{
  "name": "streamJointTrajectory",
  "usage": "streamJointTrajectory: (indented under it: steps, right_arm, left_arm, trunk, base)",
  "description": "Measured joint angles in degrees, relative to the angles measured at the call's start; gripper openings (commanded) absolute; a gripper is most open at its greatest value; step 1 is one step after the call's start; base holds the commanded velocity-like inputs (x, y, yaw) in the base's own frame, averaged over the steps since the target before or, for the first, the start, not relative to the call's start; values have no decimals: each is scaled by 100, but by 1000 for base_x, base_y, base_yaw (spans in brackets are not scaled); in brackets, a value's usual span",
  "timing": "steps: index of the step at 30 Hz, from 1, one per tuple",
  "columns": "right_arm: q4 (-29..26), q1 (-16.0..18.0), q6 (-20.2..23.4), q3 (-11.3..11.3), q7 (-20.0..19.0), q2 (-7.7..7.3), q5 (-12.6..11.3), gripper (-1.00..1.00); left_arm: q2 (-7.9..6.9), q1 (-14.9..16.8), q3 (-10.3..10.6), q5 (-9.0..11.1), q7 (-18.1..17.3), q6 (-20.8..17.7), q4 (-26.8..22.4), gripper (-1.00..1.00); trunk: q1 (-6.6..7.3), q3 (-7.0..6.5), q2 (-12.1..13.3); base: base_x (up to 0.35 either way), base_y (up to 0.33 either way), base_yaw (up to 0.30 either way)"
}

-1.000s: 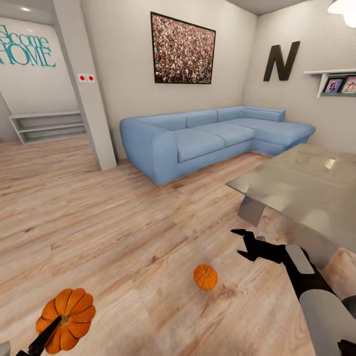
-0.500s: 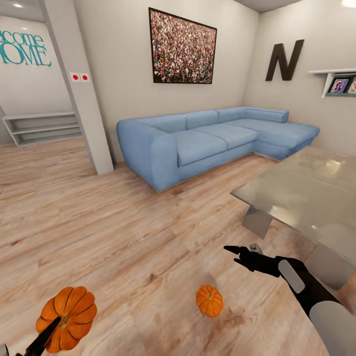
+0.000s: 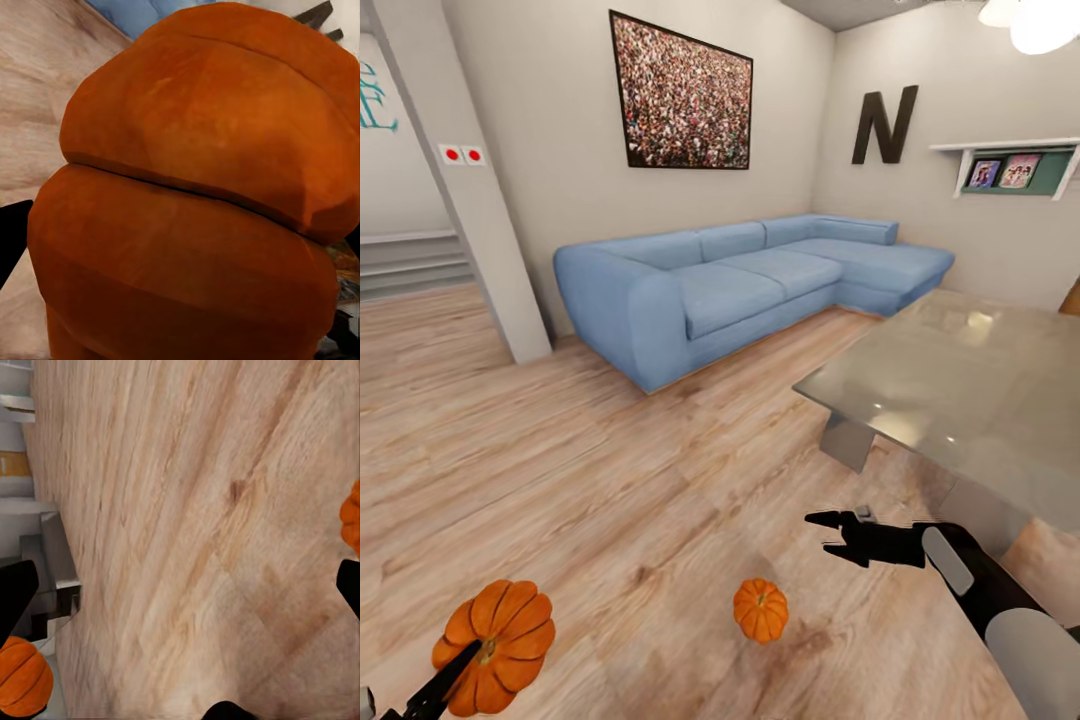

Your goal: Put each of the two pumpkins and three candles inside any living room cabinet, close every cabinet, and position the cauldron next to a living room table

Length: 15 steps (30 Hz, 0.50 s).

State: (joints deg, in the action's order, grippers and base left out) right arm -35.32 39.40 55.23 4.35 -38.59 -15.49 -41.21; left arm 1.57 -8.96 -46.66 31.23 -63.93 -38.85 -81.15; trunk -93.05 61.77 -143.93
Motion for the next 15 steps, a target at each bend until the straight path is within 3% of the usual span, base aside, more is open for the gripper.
streamJointTrajectory:
  steps: [3, 6, 9, 11, 12, 15]
  right_arm:
    - [12, 1, 71, -1, 11, 36, 135, 100]
    - [39, 1, 105, -5, 26, 62, 213, 100]
    - [213, 3, 100, -7, 57, 97, 248, 100]
    - [420, 74, 73, -16, 187, 250, 248, 100]
    - [708, 184, 49, -27, 254, 362, 269, 100]
    - [936, 381, 47, -15, 280, 432, 263, 100]
  left_arm:
    - [-9, -4, -132, 103, -40, -172, -5, -100]
    - [-13, -7, -424, 308, -81, -473, -38, -100]
    - [-23, -8, -535, 390, -193, -681, -81, -100]
    - [-31, -10, -564, 420, -380, -763, -132, -100]
    - [-26, -48, -590, 417, -703, -808, -286, -100]
    - [-47, -142, -607, 349, -989, -866, -375, -100]
  trunk:
    - [0, 0, 0]
    - [0, 0, 0]
    - [0, 0, 0]
    - [0, 0, 0]
    - [-3, 21, -1]
    - [-10, 88, -5]
  base:
    - [0, 0, -293]
    - [0, 0, -286]
    - [0, 0, -130]
    - [0, 0, -35]
    - [0, 0, -13]
    - [0, 0, -7]
